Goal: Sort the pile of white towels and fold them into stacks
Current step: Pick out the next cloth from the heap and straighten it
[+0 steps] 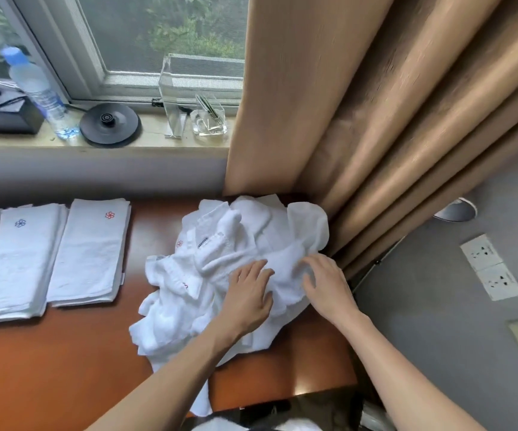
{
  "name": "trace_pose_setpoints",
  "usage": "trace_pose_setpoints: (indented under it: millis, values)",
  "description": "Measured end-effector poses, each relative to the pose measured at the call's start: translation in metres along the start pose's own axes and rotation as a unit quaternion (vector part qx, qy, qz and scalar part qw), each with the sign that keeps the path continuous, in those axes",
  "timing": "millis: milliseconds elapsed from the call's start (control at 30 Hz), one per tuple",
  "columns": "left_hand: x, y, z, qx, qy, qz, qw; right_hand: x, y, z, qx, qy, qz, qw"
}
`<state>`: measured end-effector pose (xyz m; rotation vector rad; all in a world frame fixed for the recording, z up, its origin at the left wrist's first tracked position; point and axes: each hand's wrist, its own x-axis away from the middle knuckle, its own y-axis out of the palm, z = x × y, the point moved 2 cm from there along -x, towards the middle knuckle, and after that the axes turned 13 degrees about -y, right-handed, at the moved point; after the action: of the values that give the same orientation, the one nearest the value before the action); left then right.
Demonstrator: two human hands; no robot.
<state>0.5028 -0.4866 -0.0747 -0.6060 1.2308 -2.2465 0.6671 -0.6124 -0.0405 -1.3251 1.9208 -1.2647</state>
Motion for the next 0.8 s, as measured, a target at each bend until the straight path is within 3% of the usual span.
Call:
trace_pose_setpoints:
  millis: [367,567,800]
  values:
    - [-0.027,0.035,0.045,0.011,-0.114,-0.046,0.992,-0.049,0.009,0.05,-0.216,0.001,-0.03,0.976]
    - [-0.009,0.036,0.078,0.079,-0.228,0.026,0.97,-0.056,0.001,0.061,-0.25,-0.131,-0.074,0.957]
    - [-0.009,0.019,0.125,0.149,-0.253,0.05,0.955,-0.048,-0.047,0.056,-0.321,-0.201,-0.106,0.919]
